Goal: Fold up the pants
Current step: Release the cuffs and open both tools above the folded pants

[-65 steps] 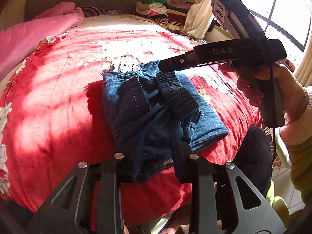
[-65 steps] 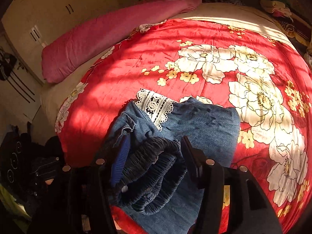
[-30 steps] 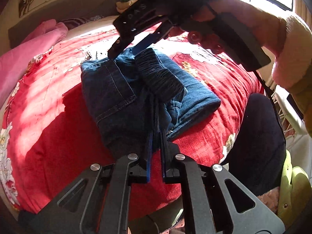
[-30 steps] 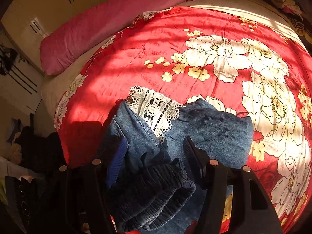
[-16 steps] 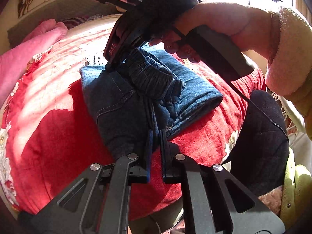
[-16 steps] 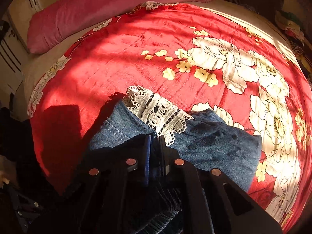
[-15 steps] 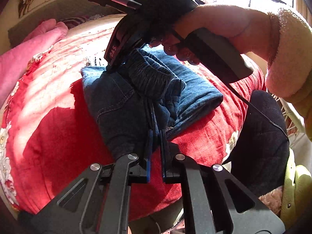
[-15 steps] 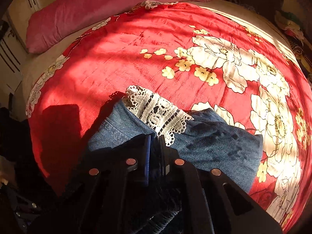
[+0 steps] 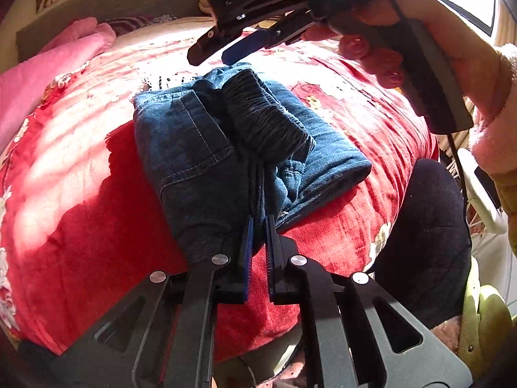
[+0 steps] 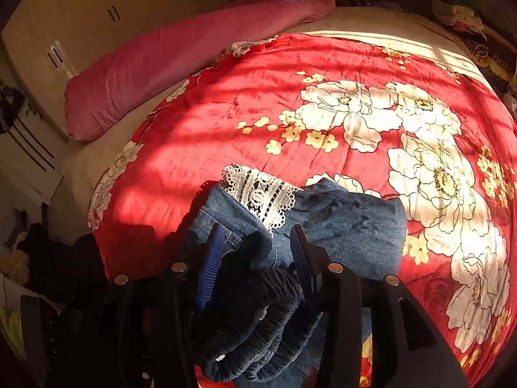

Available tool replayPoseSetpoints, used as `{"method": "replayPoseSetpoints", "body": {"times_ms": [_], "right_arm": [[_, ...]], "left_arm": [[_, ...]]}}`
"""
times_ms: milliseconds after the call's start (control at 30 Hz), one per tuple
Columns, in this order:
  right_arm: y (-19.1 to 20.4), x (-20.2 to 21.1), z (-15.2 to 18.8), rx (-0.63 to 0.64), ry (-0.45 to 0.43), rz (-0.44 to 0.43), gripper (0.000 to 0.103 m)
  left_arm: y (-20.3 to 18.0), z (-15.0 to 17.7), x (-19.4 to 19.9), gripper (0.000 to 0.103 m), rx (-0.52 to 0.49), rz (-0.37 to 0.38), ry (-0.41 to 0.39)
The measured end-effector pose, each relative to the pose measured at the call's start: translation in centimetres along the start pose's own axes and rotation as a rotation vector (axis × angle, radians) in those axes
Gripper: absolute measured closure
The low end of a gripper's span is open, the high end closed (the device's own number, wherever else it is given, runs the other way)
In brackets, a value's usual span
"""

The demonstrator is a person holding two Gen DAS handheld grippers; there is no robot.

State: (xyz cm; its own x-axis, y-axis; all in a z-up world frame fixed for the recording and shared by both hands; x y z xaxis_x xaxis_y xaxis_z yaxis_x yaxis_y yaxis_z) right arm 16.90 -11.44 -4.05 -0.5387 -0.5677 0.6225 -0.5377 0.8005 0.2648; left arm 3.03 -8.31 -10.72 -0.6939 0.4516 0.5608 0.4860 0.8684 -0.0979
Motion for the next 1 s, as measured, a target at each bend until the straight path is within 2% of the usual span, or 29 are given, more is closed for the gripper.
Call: {"method": "replayPoseSetpoints", "body": {"times_ms": [200,300,400,633,767,867,1000], "right_arm": [[2.1,1.5,2.7,0.043,0.025,-0.057,0.060],[1.3,0.5,4.4,0.070,0.074,-0.002,0.060],[0.6,-0.5,5.9,0.080,0.099,0.013,0.060],[0.3,-1.1,6.8,0.079,0.058,0.018,0.060],[0.2,0.9,5.6,-0.003,0.018,-0.025,0.052],[-0.1,2.7,4.8,-0.029,-0.034,-0.015,0.043],[-1.0,4.3,4.4,-0.063,-0.070,0.004,0.043]], "left_arm": [[0.2,0.0,0.1,0.101,0.011,0.002,0.000],[0.3,0.1,0.2,0.101,0.016,0.005,-0.001],[0.4,0.0,0.2,0.101,0.029,0.013,-0.001],[0.7,0.0,0.1,0.101,0.053,0.025,-0.004],[0.7,-0.2,0.3,0.101,0.054,0.025,-0.013],[0.8,-0.3,0.4,0.099,0.061,0.026,-0.018],[0.8,-0.5,0.5,0.095,0.071,0.029,-0.020]]}}
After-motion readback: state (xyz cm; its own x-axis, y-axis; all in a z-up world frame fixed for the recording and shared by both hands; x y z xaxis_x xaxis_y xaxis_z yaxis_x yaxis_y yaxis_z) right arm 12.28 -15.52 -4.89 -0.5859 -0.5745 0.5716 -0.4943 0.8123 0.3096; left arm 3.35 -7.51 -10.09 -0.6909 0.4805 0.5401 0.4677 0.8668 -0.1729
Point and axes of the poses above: each gripper's, at about its wrist camera, not at the fingertips, and x roughly against the way its jaws point, y to its left, z to its underside, the point moved 7 cm from there along -x, roughly the way its jaws point, and after that the axes turned 15 degrees about -y, right-handed, at the moved point
